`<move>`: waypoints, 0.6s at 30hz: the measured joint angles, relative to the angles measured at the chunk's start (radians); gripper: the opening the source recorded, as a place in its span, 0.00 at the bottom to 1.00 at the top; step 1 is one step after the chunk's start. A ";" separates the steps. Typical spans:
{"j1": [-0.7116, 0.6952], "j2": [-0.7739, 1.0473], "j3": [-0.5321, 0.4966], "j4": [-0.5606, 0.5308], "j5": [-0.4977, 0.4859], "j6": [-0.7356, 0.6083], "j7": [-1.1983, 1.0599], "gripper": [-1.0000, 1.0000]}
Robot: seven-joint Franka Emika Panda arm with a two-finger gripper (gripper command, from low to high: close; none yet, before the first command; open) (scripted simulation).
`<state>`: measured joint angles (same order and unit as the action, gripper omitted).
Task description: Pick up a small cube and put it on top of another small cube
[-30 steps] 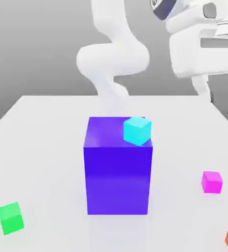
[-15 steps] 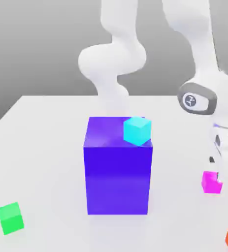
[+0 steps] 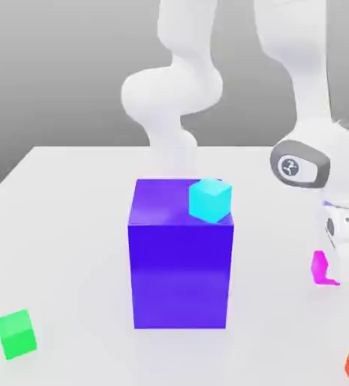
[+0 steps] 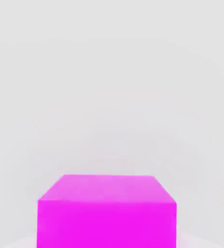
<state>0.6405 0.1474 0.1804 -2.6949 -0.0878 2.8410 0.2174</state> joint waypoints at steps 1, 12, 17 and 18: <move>-0.016 -0.020 0.003 0.014 0.038 -0.017 -0.018 0.00; -0.413 -0.037 -0.267 0.209 0.266 -0.155 -0.167 0.00; -0.572 -0.025 -0.391 0.244 0.276 -0.200 -0.200 0.00; -0.600 -0.023 -0.417 0.248 0.274 -0.209 -0.206 0.00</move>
<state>0.0401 0.1244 -0.2366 -2.4472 0.1860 2.6321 0.0115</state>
